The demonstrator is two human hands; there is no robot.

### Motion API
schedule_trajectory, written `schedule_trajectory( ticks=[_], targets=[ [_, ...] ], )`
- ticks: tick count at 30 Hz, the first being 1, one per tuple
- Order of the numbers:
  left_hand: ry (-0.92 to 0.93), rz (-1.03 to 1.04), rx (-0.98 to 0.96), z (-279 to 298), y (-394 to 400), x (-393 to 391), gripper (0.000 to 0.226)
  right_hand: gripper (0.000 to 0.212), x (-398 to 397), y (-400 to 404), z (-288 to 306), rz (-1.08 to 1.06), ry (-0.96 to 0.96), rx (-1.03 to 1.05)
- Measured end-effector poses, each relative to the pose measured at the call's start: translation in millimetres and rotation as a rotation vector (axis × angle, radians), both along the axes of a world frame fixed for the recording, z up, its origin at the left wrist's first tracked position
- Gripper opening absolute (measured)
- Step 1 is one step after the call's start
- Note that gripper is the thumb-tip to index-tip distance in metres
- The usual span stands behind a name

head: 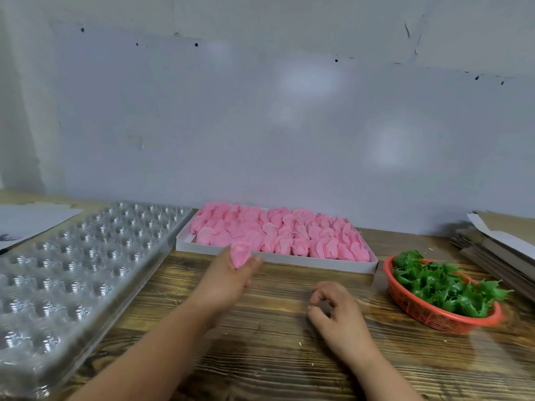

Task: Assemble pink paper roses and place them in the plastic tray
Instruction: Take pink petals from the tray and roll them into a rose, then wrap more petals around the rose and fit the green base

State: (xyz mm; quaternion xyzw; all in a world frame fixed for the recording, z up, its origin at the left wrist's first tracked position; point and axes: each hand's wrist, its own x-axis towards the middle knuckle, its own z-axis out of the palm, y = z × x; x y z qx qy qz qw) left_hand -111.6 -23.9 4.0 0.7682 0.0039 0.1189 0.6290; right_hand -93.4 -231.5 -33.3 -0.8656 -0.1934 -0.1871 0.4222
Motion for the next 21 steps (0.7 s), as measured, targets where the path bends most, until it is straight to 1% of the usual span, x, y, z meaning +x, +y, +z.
schedule_trajectory(
  ticks=[2, 5, 7, 9, 11, 13, 15, 18, 21],
  targets=[
    [-0.036, 0.096, 0.028, 5.0, 30.6, -0.6, 0.021, 0.024, -0.3, 0.5, 0.2, -0.002, 0.011, -0.007],
    [-0.054, 0.21, -0.006, 13.5, 85.4, -7.1, 0.025, 0.022, -1.7, 1.2, 0.4, 0.003, 0.012, -0.024],
    [-0.04, 0.341, 0.059, 18.0, 124.4, -10.3, 0.02, 0.02, -1.4, 1.1, -0.3, 0.003, 0.016, -0.027],
    [0.003, 0.464, 0.142, 22.4, 158.4, -12.0, 0.022, 0.019, -0.7, 1.3, -1.3, 0.002, 0.017, -0.03],
    [0.046, 0.473, 0.197, 26.0, 183.7, -15.7, 0.019, 0.017, 0.2, 1.2, -2.1, 0.003, 0.023, -0.032],
    [0.119, 0.451, 0.251, 26.1, 201.0, -24.6, 0.011, 0.014, 1.2, 0.5, -3.1, 0.001, 0.028, -0.032],
    [0.182, 0.464, 0.364, 19.4, 215.6, -36.1, 0.005, 0.015, 1.8, -0.6, -3.5, -0.005, 0.022, -0.026],
    [0.207, 0.54, 0.505, 3.6, 227.3, -53.0, 0.012, 0.018, 2.5, -0.1, -3.9, -0.008, 0.02, -0.033],
    [0.153, 0.607, 0.579, -12.6, 223.8, -58.1, 0.016, 0.019, 2.9, 0.6, -4.9, -0.009, 0.013, -0.042]
  ],
)
